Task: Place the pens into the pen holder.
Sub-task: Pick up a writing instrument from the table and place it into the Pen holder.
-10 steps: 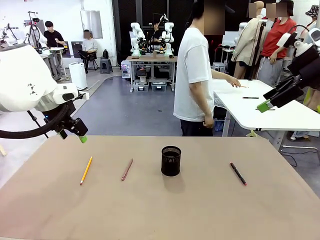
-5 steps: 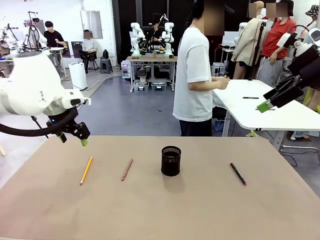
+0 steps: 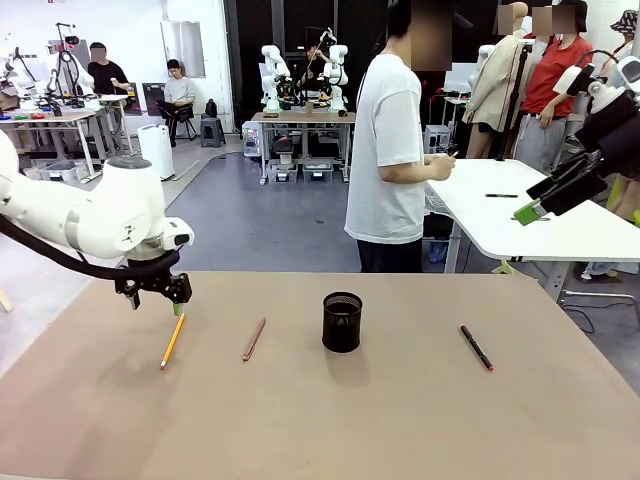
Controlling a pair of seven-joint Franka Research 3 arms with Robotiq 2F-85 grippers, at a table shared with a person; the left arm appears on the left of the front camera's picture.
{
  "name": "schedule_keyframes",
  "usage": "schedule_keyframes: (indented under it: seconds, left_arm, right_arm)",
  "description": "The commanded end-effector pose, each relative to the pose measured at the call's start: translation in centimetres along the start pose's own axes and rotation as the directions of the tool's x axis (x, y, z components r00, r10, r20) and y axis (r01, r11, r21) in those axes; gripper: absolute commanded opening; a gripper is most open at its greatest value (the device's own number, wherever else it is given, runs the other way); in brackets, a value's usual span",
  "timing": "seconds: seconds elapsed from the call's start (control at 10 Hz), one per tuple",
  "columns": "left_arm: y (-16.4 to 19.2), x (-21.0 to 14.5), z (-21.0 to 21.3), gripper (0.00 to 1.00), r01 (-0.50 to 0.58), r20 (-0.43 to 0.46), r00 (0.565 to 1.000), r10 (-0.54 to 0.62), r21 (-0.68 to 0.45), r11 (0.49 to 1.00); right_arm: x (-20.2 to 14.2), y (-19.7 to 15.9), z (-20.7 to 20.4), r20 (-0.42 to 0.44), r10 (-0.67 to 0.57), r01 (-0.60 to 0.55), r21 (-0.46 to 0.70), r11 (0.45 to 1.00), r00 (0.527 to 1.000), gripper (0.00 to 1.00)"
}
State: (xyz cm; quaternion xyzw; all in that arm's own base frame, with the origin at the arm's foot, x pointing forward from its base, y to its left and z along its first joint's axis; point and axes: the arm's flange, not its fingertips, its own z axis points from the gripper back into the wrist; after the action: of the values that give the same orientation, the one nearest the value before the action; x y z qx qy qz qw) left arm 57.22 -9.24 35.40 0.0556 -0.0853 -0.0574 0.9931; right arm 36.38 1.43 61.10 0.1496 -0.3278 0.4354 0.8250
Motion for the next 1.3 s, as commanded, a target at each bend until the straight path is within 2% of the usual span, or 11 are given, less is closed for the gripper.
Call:
schedule_keyframes:
  seconds: [0.0,0.3,0.8,0.9,1.2]
  left_arm:
    - [-0.2,1.3,-0.9,1.0,-0.009,0.019,1.0,0.01,-0.027,1.0]
    - [-0.8,2.4,-2.6,1.0,-0.022,-0.016,1.0,0.021,-0.081,0.996]
    - [-1.2,2.8,-4.7,1.0,-0.052,-0.025,0.998,0.05,-0.064,0.997]
    - [-1.3,2.8,-4.9,0.94,-0.046,-0.02,0.999,0.045,-0.067,0.997]
    - [-1.6,2.9,-5.2,0.34,-0.052,-0.032,0.998,0.05,-0.066,0.996]
  right_arm:
    - [0.1,0.1,0.0,0.01,-0.006,0.006,0.008,1.0,1.0,1.0]
    - [0.1,0.1,0.0,0.01,-0.006,0.006,0.008,1.0,1.0,1.0]
    - [0.1,0.1,0.0,0.01,-0.006,0.006,0.008,1.0,1.0,1.0]
    - [0.1,0.1,0.0,0.01,-0.006,0.006,0.008,1.0,1.0,1.0]
    - [0.1,0.1,0.0,0.01,-0.006,0.006,0.008,1.0,1.0,1.0]
